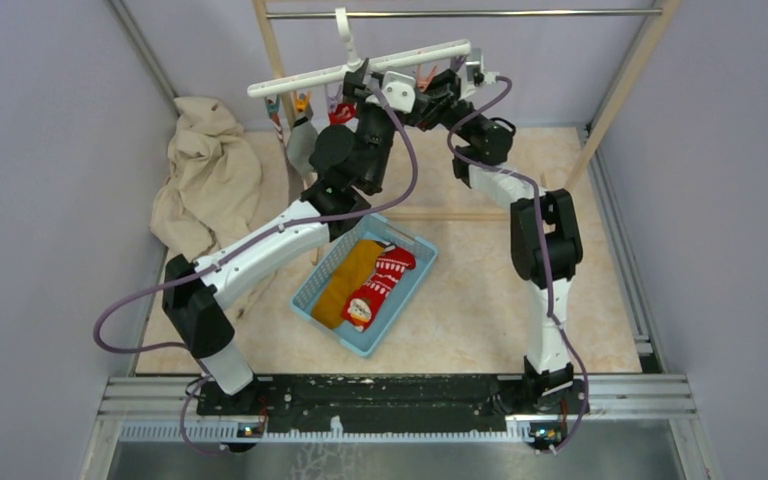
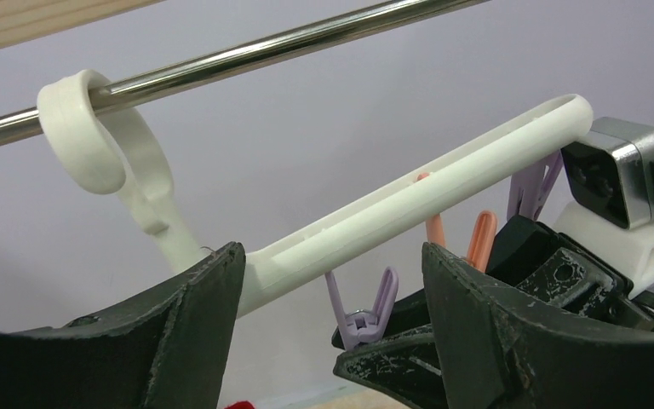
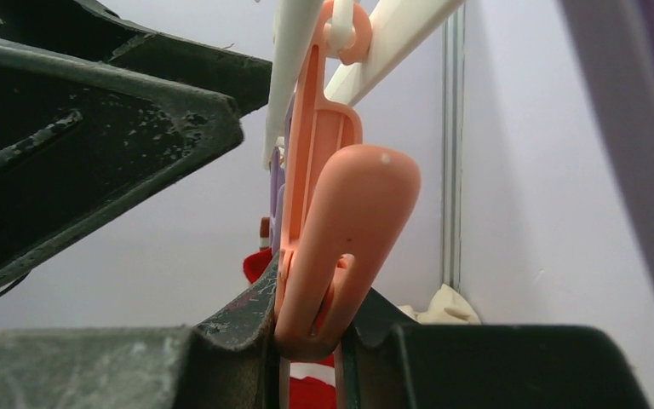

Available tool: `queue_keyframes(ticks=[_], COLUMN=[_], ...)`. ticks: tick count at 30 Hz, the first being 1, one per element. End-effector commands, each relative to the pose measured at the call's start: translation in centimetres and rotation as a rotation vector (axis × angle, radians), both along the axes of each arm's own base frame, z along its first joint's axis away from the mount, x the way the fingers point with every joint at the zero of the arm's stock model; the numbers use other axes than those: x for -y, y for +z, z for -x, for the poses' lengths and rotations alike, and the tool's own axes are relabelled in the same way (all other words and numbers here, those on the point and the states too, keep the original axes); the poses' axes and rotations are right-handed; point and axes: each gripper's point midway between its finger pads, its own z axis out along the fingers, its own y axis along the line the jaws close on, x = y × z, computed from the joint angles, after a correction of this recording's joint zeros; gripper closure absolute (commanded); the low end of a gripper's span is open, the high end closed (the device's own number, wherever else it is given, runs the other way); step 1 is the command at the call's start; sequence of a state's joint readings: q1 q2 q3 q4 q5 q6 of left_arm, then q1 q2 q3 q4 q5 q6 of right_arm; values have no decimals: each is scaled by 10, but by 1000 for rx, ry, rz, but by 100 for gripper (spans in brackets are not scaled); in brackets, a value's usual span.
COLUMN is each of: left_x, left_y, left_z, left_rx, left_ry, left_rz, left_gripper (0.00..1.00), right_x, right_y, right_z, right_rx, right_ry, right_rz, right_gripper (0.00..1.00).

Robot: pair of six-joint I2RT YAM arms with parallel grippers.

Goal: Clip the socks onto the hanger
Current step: Open the clamp at the hanger.

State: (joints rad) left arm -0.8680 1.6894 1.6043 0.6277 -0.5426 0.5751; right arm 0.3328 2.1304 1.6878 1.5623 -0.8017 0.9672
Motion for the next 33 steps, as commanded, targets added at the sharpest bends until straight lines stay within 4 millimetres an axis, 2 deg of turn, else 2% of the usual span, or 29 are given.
queue_keyframes(ticks=[1, 14, 24, 33], left_x=[8, 10, 5, 15], left_y=[-2, -22, -47, -64], left_z=[-10, -17, -9, -5], left_rx=[-13, -63, -141, -214], left_ry=[7, 11, -26, -76], left_rz=[-23, -39, -3, 35], left_gripper=[19, 20, 21, 22], right_x=[3, 3, 3, 3], right_y=[21, 18, 16, 14], right_z=[47, 46, 45, 45], right_rx=[226, 219, 212, 208], right_ry=[22, 22, 21, 20], right_rz=[3, 8, 8, 11], right_gripper=[100, 100, 100, 100])
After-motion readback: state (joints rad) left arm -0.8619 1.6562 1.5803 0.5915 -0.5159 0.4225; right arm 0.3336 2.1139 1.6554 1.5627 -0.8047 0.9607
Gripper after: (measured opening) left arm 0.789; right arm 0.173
